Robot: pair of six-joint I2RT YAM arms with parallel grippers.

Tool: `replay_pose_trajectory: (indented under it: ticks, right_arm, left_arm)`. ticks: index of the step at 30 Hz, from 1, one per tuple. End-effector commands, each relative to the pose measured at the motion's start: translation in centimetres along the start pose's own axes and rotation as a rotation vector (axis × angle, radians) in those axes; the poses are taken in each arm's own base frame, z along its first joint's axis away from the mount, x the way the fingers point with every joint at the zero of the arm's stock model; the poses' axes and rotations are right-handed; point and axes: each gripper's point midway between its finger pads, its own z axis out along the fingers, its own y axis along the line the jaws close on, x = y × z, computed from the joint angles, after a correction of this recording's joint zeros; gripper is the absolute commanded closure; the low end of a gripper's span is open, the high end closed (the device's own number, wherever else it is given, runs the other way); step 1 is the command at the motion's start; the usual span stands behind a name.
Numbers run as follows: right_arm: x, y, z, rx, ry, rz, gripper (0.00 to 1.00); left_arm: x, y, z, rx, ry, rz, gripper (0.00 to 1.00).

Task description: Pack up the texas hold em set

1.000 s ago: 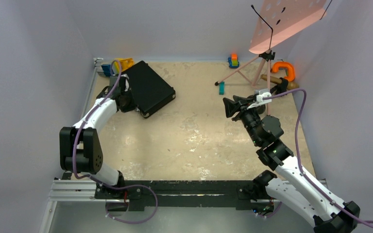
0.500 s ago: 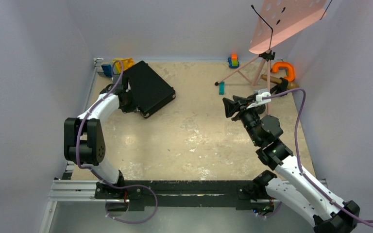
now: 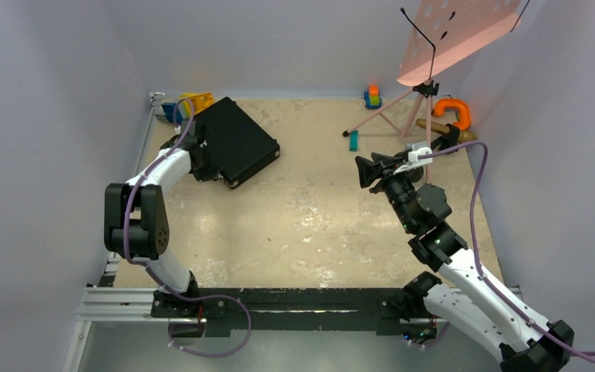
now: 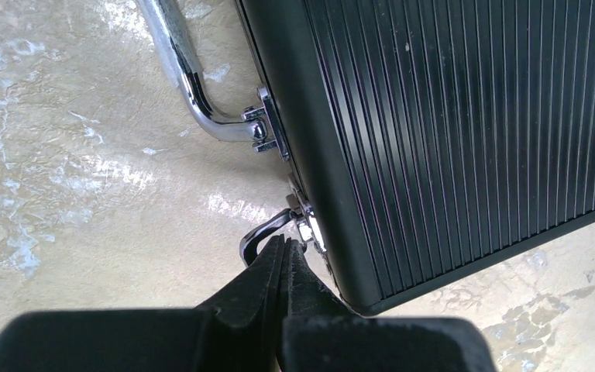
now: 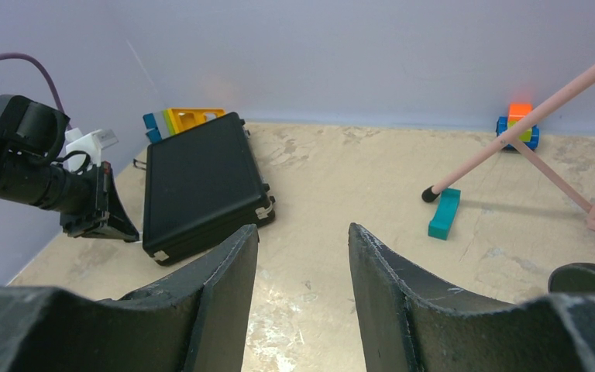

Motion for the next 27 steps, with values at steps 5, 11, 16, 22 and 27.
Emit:
replay_pose_trajectory:
  ticks: [5,11,16,22,27]
  right_arm:
    - [-1.1,-0.1,-0.1,0.006,-0.043,-0.006,0.49]
    - [-1.0,-0.2,-0.1,0.01,-0.043,-0.006,0.49]
    - [-0.8,-0.2,0.1,0.011,-0.037,-0.008,0.49]
    - [-0.7,-0.3,0.1,0.012,-0.035,-0.009,0.49]
    - [-0.5,-0.3,0.2,0.012,-0.031,-0.009,0.49]
  left_arm:
    - [2.5,1.7,0.6,-0.047,0.105,-0.052,1.0]
    - [3.3,1.3,1.1,0.005,0.148,-0.103,1.0]
    - [3.6,1.5,1.2,0.035,0.167,-0.161,1.0]
    - [3.6,1.5,1.2,0.05,0.17,-0.192,1.0]
    - [3.6,1.9,1.3,0.084,0.179,-0.257,1.0]
